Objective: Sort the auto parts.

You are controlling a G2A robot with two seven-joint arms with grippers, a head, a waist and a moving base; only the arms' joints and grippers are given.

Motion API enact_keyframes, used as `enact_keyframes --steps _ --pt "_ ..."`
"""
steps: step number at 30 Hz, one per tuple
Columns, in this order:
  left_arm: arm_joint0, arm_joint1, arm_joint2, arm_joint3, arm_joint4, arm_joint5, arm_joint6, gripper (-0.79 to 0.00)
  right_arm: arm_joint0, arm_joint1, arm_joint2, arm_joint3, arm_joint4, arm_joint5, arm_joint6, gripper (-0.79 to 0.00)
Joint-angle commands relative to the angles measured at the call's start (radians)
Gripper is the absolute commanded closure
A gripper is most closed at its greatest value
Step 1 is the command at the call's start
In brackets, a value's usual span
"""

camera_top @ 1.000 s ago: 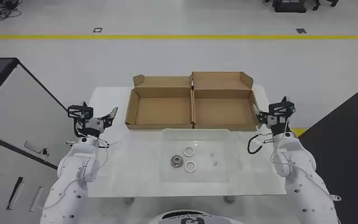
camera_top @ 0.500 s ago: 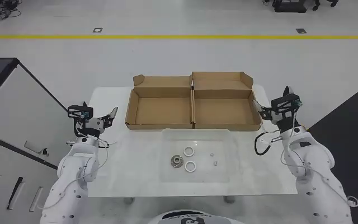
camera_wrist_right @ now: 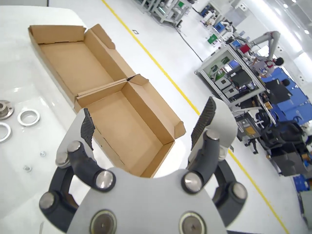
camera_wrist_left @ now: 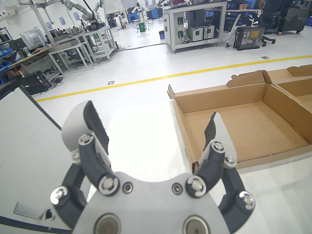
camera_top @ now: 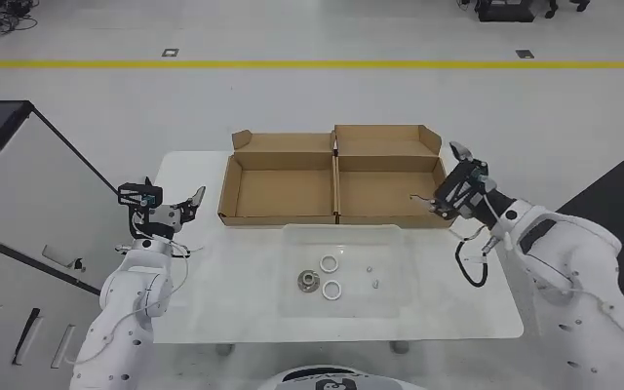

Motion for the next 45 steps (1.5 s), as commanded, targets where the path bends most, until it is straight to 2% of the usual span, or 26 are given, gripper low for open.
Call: enact_keyframes --steps 1,5,10,18,27,34,39,45 --pt "0.000 0.000 0.000 0.000 0.000 0.000 0.000 -0.785 0.040 0.006 -0.015 0.000 0.027 -0.063 0.057 -0.785" --pt "0.000 0.000 0.000 0.000 0.000 0.000 0.000 -0.785 0.122 0.018 -0.063 0.012 0.078 -0.165 0.180 -0.785" --pt "0.000 0.000 0.000 0.000 0.000 0.000 0.000 -0.785 0.239 0.032 -0.140 0.040 0.165 -0.238 0.319 -0.785" --pt "0.000 0.000 0.000 0.000 0.000 0.000 0.000 -0.785 0.373 0.082 -0.338 0.095 0.159 -0.226 0.331 -0.785" --pt "0.000 0.000 0.000 0.000 0.000 0.000 0.000 -0.785 0.498 0.179 -0.572 0.144 0.172 -0.237 0.320 -0.785" --pt "0.000 0.000 0.000 0.000 0.000 0.000 0.000 -0.785 0.629 0.261 -0.745 0.164 0.285 -0.206 0.351 -0.785" --pt "0.000 0.000 0.000 0.000 0.000 0.000 0.000 -0.785 0.768 0.318 -0.908 0.192 0.380 -0.194 0.363 -0.785" --pt "0.000 0.000 0.000 0.000 0.000 0.000 0.000 -0.785 0.931 0.363 -1.113 0.215 0.538 -0.149 0.408 -0.785"
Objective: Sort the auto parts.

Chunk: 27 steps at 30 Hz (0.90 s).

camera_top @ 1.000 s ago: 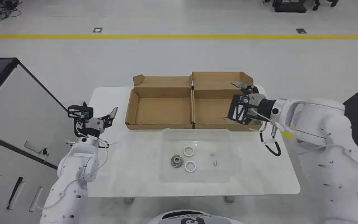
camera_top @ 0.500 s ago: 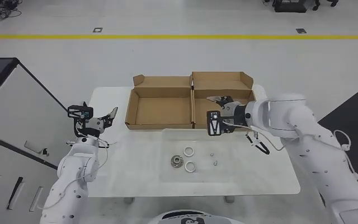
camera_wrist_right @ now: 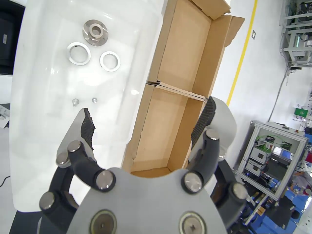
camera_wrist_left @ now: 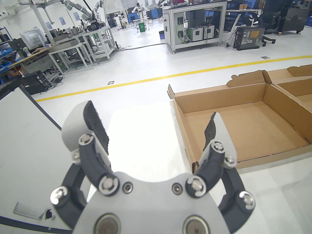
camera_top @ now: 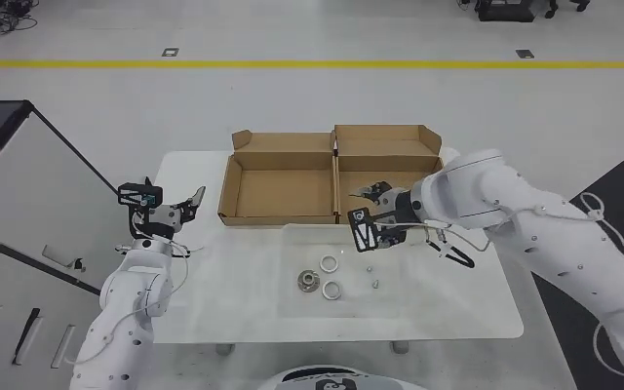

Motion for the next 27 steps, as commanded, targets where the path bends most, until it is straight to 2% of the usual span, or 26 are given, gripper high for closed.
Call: enact_keyframes --steps 1,7,13,20,27 --pt "0.000 0.000 0.000 0.000 0.000 0.000 0.000 -0.785 0.054 0.012 -0.076 0.000 0.059 0.022 0.021 -0.785" --pt "0.000 0.000 0.000 0.000 0.000 0.000 0.000 -0.785 0.167 0.028 -0.226 -0.014 0.226 0.107 0.106 -0.785" --pt "0.000 0.000 0.000 0.000 0.000 0.000 0.000 -0.785 0.240 0.028 -0.325 -0.010 0.293 0.151 0.150 -0.785" --pt "0.000 0.000 0.000 0.000 0.000 0.000 0.000 -0.785 0.253 0.023 -0.393 0.005 0.330 0.190 0.189 -0.785" --pt "0.000 0.000 0.000 0.000 0.000 0.000 0.000 -0.785 0.229 0.015 -0.407 0.035 0.358 0.245 0.229 -0.785"
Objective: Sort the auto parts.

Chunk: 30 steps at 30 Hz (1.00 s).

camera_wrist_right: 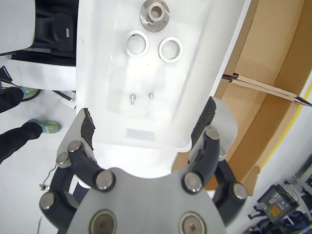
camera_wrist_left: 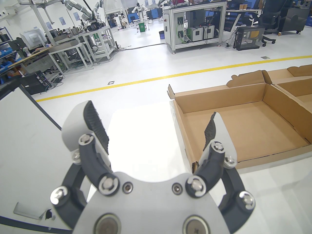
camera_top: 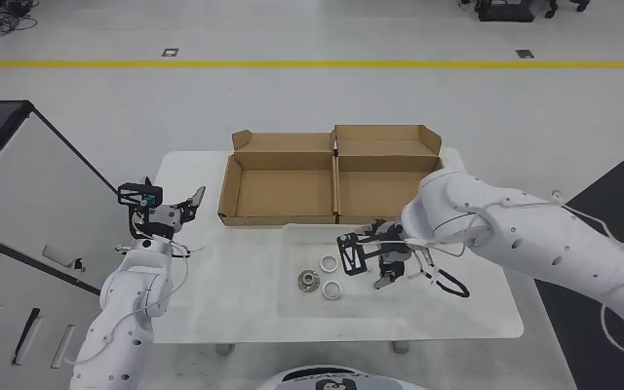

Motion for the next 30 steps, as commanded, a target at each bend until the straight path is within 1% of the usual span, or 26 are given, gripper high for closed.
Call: enact_keyframes --steps 1,11,19,30 --pt "0.000 0.000 0.000 0.000 0.000 0.000 0.000 -0.785 -0.011 -0.003 -0.003 0.009 0.008 0.022 0.008 -0.785" --pt "0.000 0.000 0.000 0.000 0.000 0.000 0.000 -0.785 -0.048 -0.023 -0.005 0.047 0.032 0.118 0.042 -0.785" --pt "0.000 0.000 0.000 0.000 0.000 0.000 0.000 -0.785 -0.070 -0.030 -0.005 0.075 0.007 0.128 0.085 -0.785" --pt "0.000 0.000 0.000 0.000 0.000 0.000 0.000 -0.785 -0.103 -0.044 0.001 0.097 -0.027 0.139 0.086 -0.785"
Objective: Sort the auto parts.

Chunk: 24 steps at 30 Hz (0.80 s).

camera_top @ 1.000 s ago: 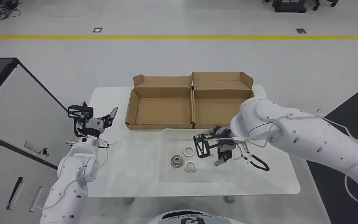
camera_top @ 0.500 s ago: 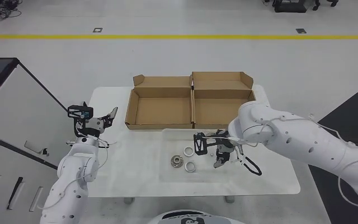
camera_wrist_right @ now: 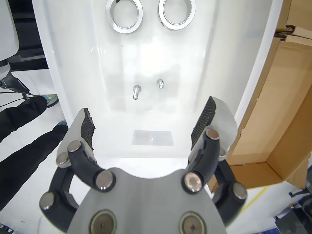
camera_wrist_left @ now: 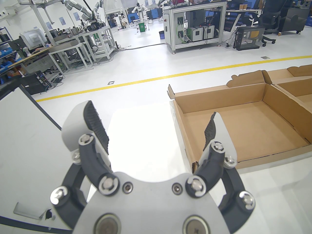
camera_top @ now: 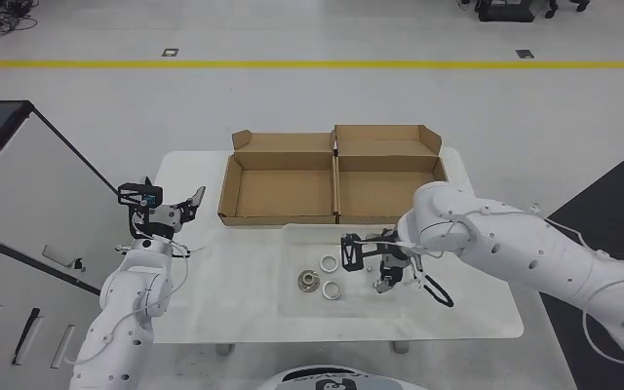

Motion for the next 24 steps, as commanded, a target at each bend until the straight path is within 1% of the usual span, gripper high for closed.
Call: enact_keyframes --steps 1,2,3,4,6,11,12,24 --pt "0.000 0.000 0.000 0.000 0.000 0.000 0.000 -0.785 -0.004 -0.003 0.001 0.003 -0.001 0.000 0.000 -0.785" --pt "0.000 0.000 0.000 0.000 0.000 0.000 0.000 -0.785 -0.007 -0.004 0.002 0.007 -0.003 0.003 -0.001 -0.785" --pt "0.000 0.000 0.000 0.000 0.000 0.000 0.000 -0.785 -0.010 -0.005 0.003 0.010 -0.002 0.006 -0.002 -0.757" --pt "0.000 0.000 0.000 0.000 0.000 0.000 0.000 -0.785 -0.012 -0.007 0.005 0.012 -0.004 0.007 -0.002 -0.668" --pt "0.000 0.000 0.000 0.000 0.000 0.000 0.000 -0.785 -0.018 -0.008 0.007 0.017 -0.006 0.005 -0.001 -0.566" --pt "0.000 0.000 0.000 0.000 0.000 0.000 0.000 -0.785 -0.031 -0.009 0.014 0.023 -0.009 0.003 0.000 -0.437" --pt "0.000 0.000 0.000 0.000 0.000 0.000 0.000 -0.785 -0.034 -0.009 0.017 0.025 -0.008 0.002 0.001 -0.397" --pt "0.000 0.000 0.000 0.000 0.000 0.000 0.000 -0.785 -0.076 -0.009 0.028 0.035 -0.020 -0.009 0.001 -0.363"
